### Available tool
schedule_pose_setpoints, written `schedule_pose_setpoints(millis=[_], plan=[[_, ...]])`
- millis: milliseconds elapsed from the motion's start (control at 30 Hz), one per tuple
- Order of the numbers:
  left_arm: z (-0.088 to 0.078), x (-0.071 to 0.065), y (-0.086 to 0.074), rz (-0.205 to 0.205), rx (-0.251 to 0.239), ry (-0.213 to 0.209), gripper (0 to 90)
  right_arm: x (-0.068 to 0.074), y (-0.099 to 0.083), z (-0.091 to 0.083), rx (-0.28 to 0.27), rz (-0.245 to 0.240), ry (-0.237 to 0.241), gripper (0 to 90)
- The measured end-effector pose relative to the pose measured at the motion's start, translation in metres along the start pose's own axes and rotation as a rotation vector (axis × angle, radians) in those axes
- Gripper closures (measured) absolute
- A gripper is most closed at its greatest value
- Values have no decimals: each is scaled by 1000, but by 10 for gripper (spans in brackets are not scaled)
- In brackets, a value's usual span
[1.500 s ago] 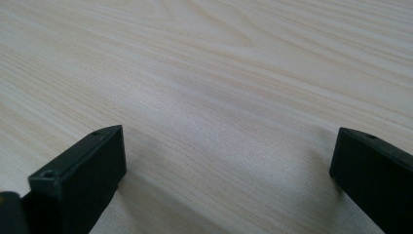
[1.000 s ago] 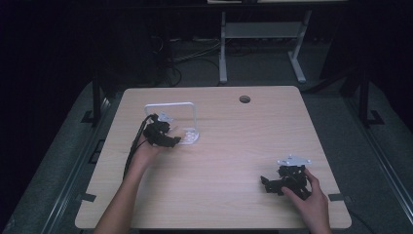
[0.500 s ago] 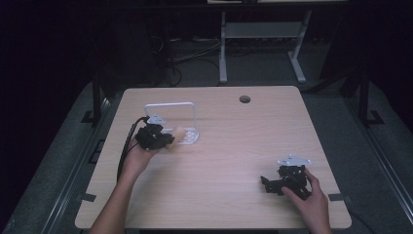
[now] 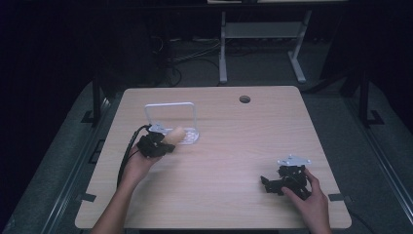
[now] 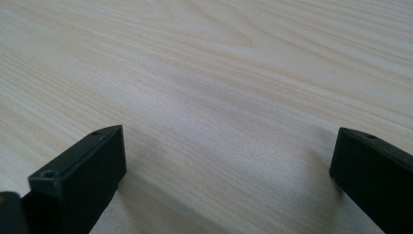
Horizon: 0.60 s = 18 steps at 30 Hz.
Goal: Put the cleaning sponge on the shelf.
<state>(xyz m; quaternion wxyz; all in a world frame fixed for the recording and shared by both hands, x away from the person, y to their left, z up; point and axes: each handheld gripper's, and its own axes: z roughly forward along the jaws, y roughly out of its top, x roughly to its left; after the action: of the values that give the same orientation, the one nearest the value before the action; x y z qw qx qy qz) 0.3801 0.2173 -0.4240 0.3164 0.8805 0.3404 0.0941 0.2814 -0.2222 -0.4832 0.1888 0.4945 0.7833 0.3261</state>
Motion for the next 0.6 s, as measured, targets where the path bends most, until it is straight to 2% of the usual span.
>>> schedule_pose_setpoints(millis=[233, 600], plan=[[9, 6, -3, -15, 10, 10, 893, 0, 0, 0, 0, 0, 0, 0], [10, 18, -8, -48, -7, 75, 873, 0, 0, 0, 0, 0, 0, 0]])
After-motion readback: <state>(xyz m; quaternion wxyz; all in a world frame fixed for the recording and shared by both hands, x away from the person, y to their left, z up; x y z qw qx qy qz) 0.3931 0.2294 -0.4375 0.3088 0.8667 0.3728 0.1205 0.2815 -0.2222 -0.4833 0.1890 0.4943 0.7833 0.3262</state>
